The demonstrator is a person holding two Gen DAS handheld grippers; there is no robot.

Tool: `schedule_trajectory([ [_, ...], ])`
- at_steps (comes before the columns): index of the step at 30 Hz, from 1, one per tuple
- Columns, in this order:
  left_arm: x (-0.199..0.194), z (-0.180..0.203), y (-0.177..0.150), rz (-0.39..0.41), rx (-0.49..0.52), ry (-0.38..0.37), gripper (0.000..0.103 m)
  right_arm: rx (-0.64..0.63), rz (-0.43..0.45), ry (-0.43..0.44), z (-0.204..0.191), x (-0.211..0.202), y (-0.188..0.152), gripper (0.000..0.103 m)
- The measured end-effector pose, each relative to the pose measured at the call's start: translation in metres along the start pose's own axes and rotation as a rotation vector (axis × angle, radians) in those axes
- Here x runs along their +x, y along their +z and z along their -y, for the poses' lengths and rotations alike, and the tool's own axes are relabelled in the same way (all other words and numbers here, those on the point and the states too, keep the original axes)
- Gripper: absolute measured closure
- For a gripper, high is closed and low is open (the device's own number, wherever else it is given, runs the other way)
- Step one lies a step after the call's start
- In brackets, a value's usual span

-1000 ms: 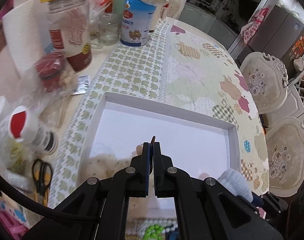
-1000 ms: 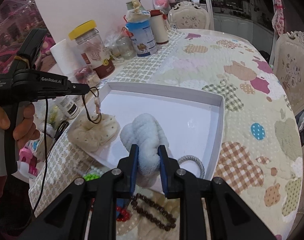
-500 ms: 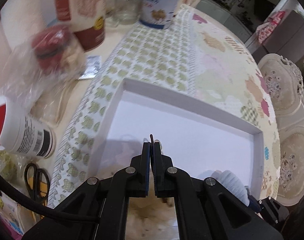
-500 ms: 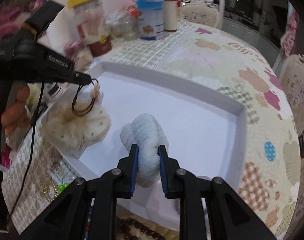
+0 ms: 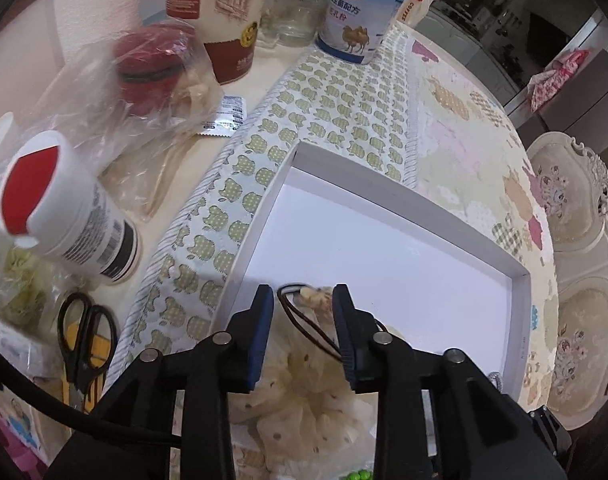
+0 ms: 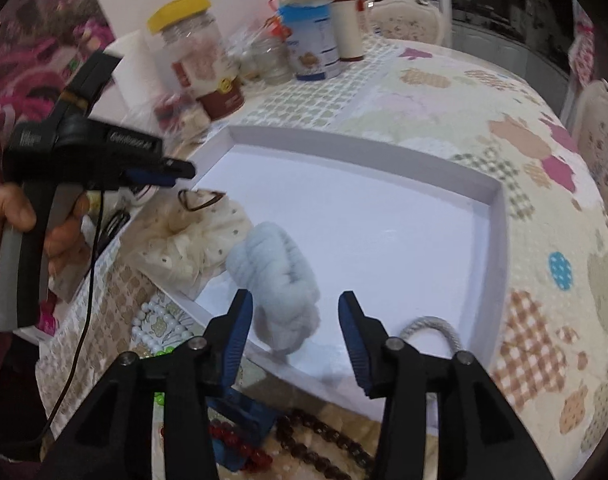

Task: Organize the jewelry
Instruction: 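Lower both held items into the white tray and open both grippers, then grasp the red bead bracelet with the right gripper while the left grasps the blue claw clip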

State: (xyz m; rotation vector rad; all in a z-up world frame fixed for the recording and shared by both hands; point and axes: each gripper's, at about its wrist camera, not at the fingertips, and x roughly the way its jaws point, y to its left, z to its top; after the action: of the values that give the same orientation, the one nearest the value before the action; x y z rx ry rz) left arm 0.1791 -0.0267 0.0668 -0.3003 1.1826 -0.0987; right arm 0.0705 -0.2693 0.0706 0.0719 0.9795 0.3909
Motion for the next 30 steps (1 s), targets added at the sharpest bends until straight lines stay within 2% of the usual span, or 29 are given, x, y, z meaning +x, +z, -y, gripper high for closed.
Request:
schedule_trajectory([
  [9, -0.036, 0.010, -0.021, 0.067, 0.043, 0.029, 0.074, 0.056, 0.050, -0.010, 0.009, -0.032, -0.011, 0.054],
  [17, -0.064, 0.022, -0.059, 0.112, 0.102, 0.060, 0.074, 0.057, 0.075, -0.012, 0.001, -0.055, -0.027, 0.054],
  [30, -0.091, 0.022, -0.131, 0.085, 0.092, 0.039, 0.074, 0.080, 0.046, -0.018, 0.011, -0.090, -0.086, 0.054],
])
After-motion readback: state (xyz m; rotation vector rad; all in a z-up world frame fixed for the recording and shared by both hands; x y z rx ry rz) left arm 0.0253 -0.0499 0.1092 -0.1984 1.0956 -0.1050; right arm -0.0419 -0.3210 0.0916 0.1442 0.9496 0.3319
